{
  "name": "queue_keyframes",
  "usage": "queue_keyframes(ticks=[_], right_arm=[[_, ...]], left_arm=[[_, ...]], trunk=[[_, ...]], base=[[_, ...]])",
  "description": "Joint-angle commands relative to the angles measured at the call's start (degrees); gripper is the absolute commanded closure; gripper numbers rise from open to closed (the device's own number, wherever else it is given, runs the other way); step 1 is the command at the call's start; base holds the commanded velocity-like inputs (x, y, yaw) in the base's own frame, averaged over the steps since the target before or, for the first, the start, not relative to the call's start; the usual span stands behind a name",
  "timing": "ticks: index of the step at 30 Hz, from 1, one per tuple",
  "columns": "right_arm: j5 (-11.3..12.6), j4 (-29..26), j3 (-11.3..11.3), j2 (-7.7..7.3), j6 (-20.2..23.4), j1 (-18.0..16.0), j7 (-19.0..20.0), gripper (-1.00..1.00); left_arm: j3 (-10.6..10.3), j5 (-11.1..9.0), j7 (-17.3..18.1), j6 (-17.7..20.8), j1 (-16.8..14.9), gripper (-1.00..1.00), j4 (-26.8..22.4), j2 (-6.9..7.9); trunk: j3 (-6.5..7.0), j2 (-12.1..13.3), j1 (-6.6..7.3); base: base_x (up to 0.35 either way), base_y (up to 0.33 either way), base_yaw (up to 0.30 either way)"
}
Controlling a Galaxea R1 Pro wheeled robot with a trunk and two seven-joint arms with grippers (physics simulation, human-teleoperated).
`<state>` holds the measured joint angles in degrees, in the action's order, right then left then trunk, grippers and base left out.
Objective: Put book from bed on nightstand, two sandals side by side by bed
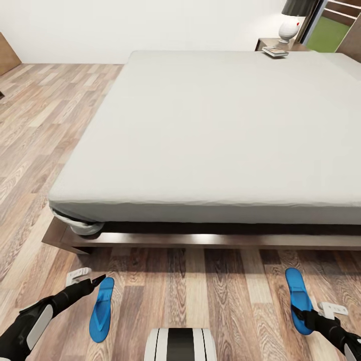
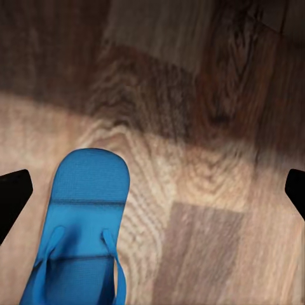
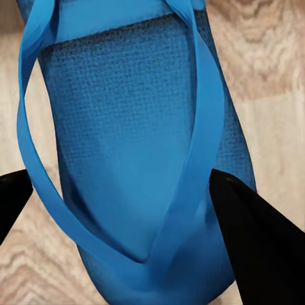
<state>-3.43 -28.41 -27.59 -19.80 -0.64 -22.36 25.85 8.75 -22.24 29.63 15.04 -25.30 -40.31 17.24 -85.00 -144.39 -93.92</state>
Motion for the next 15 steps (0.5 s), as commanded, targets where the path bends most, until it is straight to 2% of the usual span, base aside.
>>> queue_keyframes(ticks=[1,6,15], right_arm=[[-0.39,0.04,-0.41,0.07,-0.06,-0.05,0.42,1.0],[-0.52,0.54,-0.36,0.19,-0.09,-0.05,0.34,1.0],[-0.52,0.52,-0.36,0.2,-0.15,-0.05,0.05,1.0]], left_arm=[[0.12,-0.52,0.19,0.57,-0.02,-1.0,-0.02,-0.01],[0.12,-0.52,0.24,0.53,-0.02,-1.0,0.02,-0.01],[0.04,-0.51,0.18,0.52,-0.02,-1.0,-0.03,-0.1]], trunk=[[-0.03,-0.01,0.01],[-0.03,-0.01,0.01],[-0.03,-0.01,0.01]], base=[[0.0,0.0,0.0],[0.0,0.061,0.0],[0.0,0.267,0.0]])
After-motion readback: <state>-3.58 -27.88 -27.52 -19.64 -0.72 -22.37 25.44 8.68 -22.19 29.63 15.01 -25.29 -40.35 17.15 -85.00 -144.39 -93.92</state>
